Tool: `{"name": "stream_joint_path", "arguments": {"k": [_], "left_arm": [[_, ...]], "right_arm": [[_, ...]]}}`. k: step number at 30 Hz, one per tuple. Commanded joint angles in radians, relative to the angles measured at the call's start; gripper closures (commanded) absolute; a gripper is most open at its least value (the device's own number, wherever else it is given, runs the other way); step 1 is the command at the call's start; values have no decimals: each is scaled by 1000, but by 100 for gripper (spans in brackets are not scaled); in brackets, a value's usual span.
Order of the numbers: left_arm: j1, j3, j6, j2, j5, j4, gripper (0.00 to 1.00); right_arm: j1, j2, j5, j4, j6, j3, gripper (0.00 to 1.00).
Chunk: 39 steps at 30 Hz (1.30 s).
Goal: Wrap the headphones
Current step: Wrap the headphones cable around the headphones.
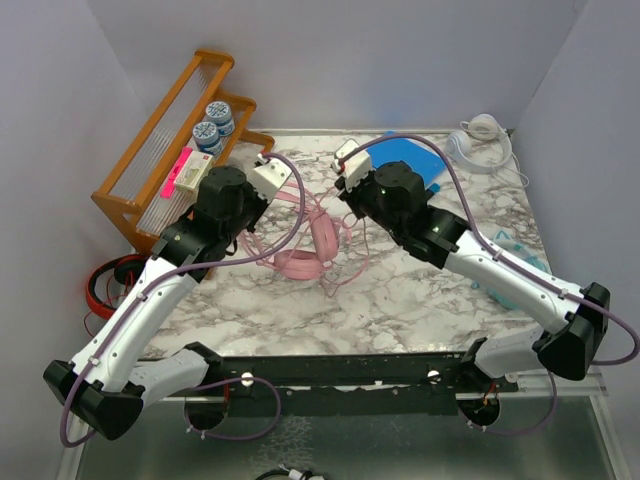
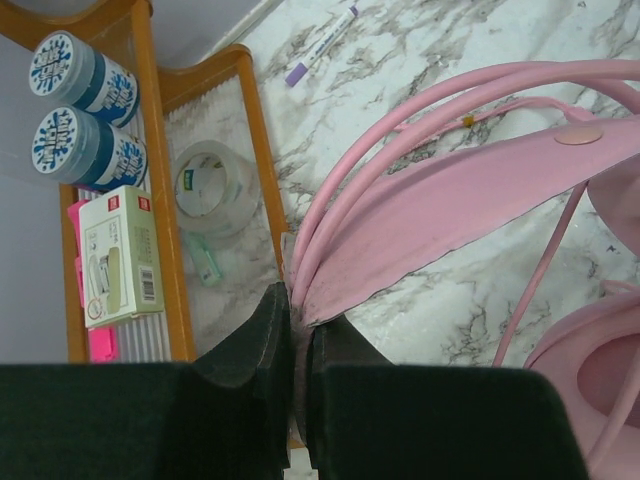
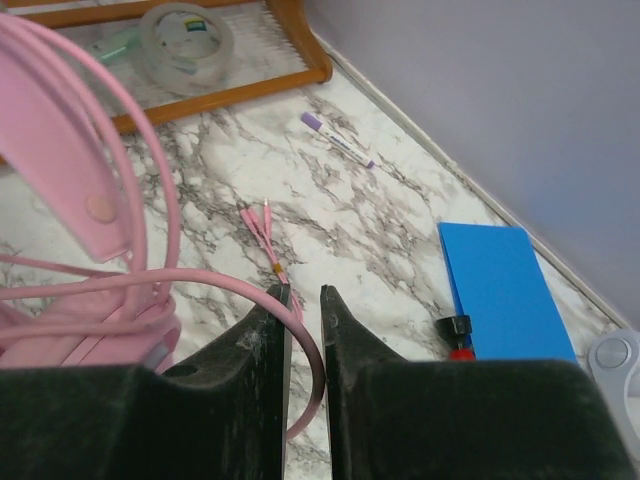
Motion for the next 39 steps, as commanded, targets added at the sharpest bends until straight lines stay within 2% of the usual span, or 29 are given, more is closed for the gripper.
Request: {"name": "stream_joint_path", "arguments": {"k": [1,4,6,11,17,23,30,32,36,39], "left_arm": [[3,50,-42,-34,131,-31,100],[3,74,-88,-45,182,-38,100],[3,104,-159,-37,145,-55,100],[3,192,-257,11,143,-131,100],[3,264,-357,11,317,-133,100],[3,403,-551,50,452,-139,100],[3,562,-756,124,588,-142,100],[3,601,-816,150,603,-147,100],[3,678,-874,196,601,-152,100],[3,737,-897,225,603,-152,100]], "right_arm": [[-26,30,78,112,-4,-32,79],[-60,49,55,126,26,-51,79],[-99,58,30,135,65,-68,79],[-238,66,-154,191,215,-158,78],[-325,105,-321,292,327,-247,77],[-366,149,-421,375,396,-300,77],[-371,133,-580,593,419,-389,74],[-373,108,-614,681,429,-434,69],[-372,47,-678,878,443,-545,46],[-373,11,-698,958,448,-576,44]]}}
